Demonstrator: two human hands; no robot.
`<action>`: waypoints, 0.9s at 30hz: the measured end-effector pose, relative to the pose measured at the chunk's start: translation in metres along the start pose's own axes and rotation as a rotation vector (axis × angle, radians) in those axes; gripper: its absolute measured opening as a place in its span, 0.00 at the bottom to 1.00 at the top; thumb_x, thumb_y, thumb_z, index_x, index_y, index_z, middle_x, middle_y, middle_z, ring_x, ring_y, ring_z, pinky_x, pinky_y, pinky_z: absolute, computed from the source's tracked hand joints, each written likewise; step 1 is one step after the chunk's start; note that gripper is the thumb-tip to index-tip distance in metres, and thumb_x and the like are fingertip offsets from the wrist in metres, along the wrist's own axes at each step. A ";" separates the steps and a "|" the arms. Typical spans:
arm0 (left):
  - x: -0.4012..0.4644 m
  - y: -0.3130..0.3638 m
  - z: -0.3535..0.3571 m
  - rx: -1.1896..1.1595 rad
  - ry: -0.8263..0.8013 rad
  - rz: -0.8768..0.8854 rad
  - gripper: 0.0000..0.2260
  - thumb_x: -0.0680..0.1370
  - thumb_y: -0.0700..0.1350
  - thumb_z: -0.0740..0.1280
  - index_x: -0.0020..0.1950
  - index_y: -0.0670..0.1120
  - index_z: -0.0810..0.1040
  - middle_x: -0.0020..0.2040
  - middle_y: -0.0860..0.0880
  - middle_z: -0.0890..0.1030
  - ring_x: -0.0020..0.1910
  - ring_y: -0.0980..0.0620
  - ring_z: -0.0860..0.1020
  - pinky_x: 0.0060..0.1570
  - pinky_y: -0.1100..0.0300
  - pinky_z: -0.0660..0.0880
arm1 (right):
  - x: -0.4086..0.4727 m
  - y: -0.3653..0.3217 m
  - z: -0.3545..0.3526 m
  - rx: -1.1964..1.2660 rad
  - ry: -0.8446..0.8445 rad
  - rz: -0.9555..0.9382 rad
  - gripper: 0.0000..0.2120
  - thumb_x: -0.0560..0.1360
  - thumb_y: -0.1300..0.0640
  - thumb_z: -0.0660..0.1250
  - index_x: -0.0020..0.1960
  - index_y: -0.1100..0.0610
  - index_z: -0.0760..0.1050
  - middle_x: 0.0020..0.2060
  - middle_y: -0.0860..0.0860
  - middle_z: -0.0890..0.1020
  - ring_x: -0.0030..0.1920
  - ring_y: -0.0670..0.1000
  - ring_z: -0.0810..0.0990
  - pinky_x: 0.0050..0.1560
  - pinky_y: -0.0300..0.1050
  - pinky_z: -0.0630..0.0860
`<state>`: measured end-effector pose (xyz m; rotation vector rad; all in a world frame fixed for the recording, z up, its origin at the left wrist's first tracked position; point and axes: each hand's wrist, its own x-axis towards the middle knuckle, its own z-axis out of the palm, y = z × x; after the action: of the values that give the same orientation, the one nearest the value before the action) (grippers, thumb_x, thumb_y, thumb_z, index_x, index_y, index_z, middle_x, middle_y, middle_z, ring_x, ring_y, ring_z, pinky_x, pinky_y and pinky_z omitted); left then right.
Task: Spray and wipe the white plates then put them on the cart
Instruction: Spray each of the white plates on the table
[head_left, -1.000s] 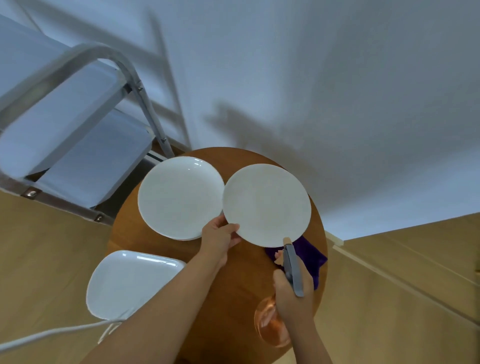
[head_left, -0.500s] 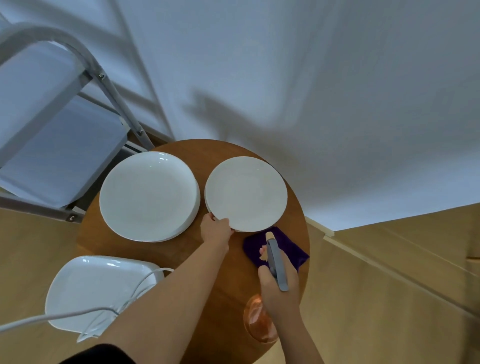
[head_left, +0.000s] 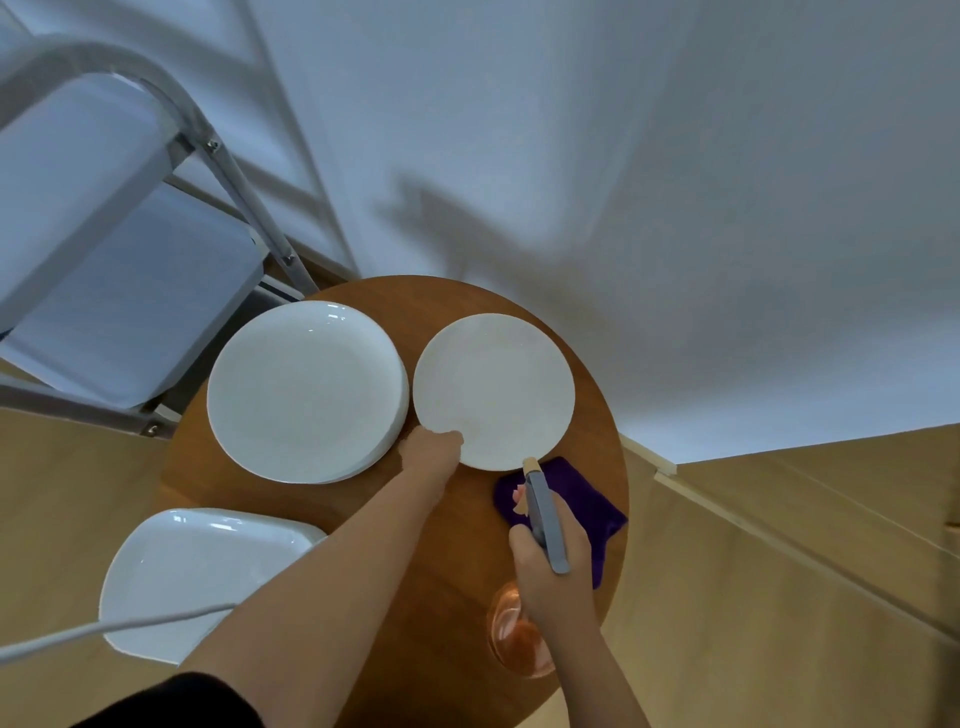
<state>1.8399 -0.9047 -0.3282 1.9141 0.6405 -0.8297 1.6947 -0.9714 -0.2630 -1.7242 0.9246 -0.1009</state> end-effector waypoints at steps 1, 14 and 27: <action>-0.005 0.001 -0.003 0.015 -0.049 0.005 0.03 0.77 0.39 0.64 0.49 0.43 0.71 0.42 0.49 0.74 0.45 0.48 0.73 0.48 0.54 0.74 | 0.000 -0.001 0.003 0.001 -0.003 -0.003 0.14 0.73 0.67 0.67 0.51 0.51 0.72 0.39 0.43 0.75 0.39 0.48 0.77 0.35 0.27 0.73; -0.006 -0.022 -0.163 0.178 0.623 0.313 0.23 0.75 0.50 0.71 0.67 0.48 0.70 0.64 0.43 0.71 0.61 0.43 0.71 0.58 0.48 0.73 | -0.019 -0.041 0.069 -0.019 -0.155 0.001 0.20 0.71 0.67 0.68 0.36 0.44 0.68 0.30 0.43 0.72 0.31 0.46 0.76 0.28 0.25 0.71; 0.024 -0.026 -0.214 0.425 0.345 0.152 0.08 0.80 0.47 0.65 0.49 0.42 0.76 0.42 0.45 0.76 0.37 0.51 0.73 0.39 0.60 0.71 | -0.059 -0.065 0.117 -0.039 -0.249 -0.103 0.14 0.71 0.71 0.64 0.37 0.52 0.71 0.29 0.49 0.70 0.29 0.41 0.69 0.30 0.29 0.70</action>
<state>1.8977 -0.6999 -0.2865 2.4927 0.5395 -0.5717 1.7462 -0.8385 -0.2293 -1.7734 0.6591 0.0638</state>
